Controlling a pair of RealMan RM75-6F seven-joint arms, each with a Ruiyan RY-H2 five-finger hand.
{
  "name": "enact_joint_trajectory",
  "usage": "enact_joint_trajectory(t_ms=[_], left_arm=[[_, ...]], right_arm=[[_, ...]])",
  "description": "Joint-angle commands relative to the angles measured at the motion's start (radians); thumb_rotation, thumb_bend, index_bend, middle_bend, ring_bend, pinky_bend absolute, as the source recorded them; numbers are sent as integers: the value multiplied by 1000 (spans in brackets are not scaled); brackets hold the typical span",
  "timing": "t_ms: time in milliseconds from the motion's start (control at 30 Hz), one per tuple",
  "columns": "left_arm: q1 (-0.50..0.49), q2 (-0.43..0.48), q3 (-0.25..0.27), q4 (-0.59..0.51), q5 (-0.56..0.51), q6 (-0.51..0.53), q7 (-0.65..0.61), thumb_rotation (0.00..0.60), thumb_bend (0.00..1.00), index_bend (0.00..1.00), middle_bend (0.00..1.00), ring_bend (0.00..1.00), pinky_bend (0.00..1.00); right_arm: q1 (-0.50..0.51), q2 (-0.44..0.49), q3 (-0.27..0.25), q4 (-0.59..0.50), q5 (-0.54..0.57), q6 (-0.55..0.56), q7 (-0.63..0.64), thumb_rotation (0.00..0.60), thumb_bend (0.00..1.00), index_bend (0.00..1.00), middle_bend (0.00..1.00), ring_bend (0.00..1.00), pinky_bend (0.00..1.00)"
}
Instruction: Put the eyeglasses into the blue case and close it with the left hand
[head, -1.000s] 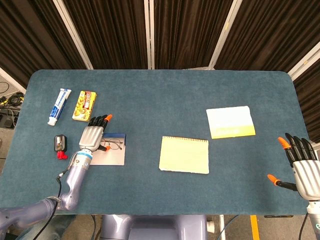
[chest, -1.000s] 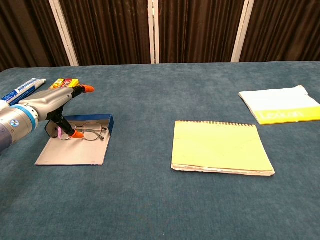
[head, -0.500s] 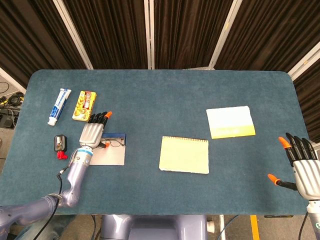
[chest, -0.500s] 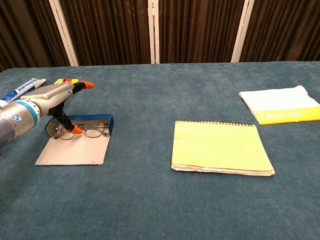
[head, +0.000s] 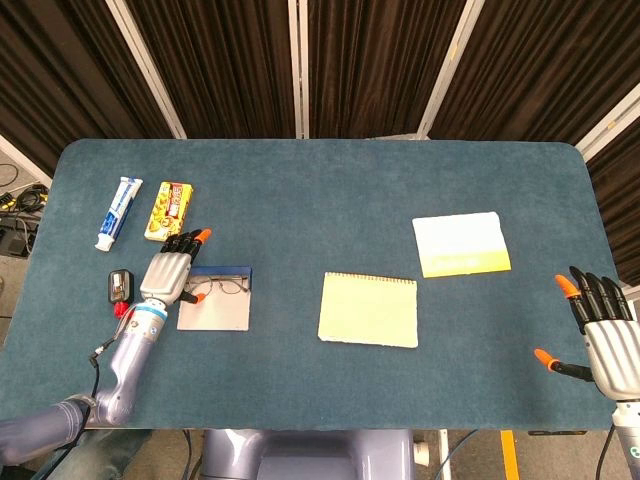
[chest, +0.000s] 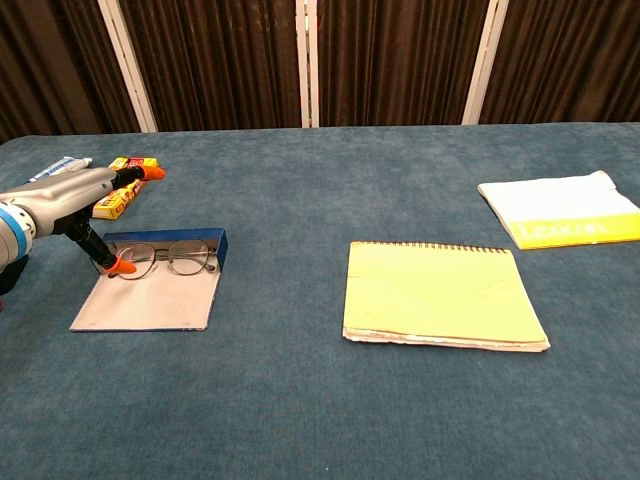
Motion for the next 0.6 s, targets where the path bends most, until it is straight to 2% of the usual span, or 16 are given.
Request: enact_joint_trajectory(t_ms=[33,600], left_arm=[[2,0,5,9,-12,-14,4,600,92,0,0,0,0],[-25,-64,-20,131,-17,-49,-45,600,109,0,0,0,0]], right_arm=[[0,0,0,0,-1,1,0,600,0,5,0,0,0],[1,-2,2,4,9,-4,-2,600,0,5,0,0,0]])
